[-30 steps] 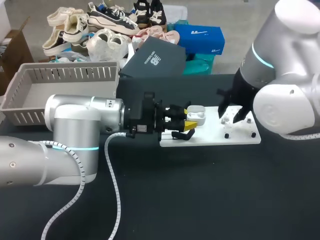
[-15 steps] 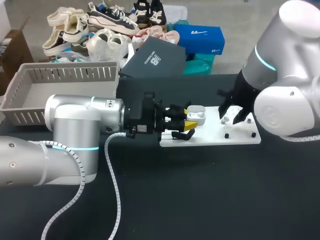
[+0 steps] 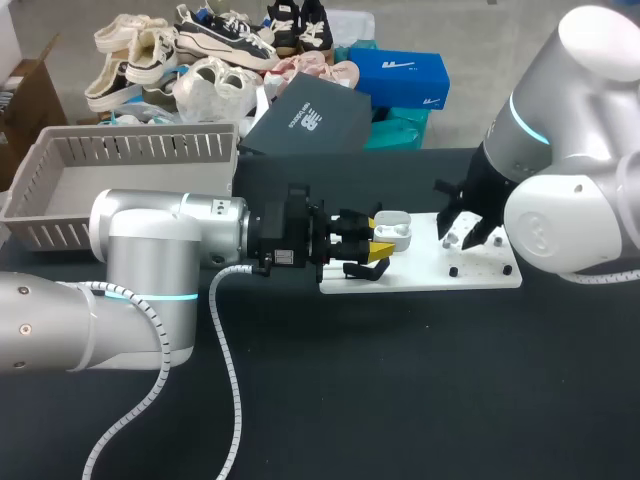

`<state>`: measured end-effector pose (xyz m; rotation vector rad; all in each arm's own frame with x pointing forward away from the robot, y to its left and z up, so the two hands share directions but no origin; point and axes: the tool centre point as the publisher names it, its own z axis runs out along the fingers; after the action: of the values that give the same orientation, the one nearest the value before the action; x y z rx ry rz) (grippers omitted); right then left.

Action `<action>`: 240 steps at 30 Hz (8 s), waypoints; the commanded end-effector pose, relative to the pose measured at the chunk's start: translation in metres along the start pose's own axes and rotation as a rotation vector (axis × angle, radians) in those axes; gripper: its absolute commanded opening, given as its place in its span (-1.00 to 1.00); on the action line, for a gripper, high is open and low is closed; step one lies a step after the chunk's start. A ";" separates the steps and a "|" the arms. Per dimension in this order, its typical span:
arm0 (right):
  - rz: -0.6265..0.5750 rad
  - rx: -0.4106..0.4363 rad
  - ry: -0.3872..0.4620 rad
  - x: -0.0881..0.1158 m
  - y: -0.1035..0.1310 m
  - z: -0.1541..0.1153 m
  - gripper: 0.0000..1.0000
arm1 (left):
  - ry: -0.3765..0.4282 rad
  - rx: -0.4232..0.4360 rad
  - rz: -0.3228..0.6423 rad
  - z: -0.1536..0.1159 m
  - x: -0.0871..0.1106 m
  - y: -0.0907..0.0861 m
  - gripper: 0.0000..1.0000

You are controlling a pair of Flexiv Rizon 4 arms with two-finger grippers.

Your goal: Pick up each earbud case from the left stands, insert the matching earbuds, close the lid, and place the case in the box.

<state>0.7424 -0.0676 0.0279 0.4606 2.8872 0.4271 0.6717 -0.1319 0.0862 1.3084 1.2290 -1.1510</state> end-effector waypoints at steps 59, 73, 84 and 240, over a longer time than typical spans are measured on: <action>-0.028 -0.015 -0.059 0.011 -0.003 -0.039 -1.00 | 0.000 -0.008 0.002 0.000 0.000 -0.002 -1.00; -0.141 -0.036 -0.198 0.044 0.007 -0.145 -1.00 | 0.000 -0.008 0.002 0.000 0.000 -0.002 -1.00; -0.340 0.013 -0.122 0.089 0.041 -0.194 -1.00 | 0.000 -0.008 0.002 0.000 0.000 -0.002 -1.00; -0.575 0.121 0.150 0.093 0.114 -0.092 -1.00 | 0.000 -0.008 0.002 0.000 0.000 -0.002 -1.00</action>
<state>0.6657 0.0425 0.1366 -0.4052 3.0107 0.1988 0.6716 -0.1319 0.0862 1.3077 1.2298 -1.1499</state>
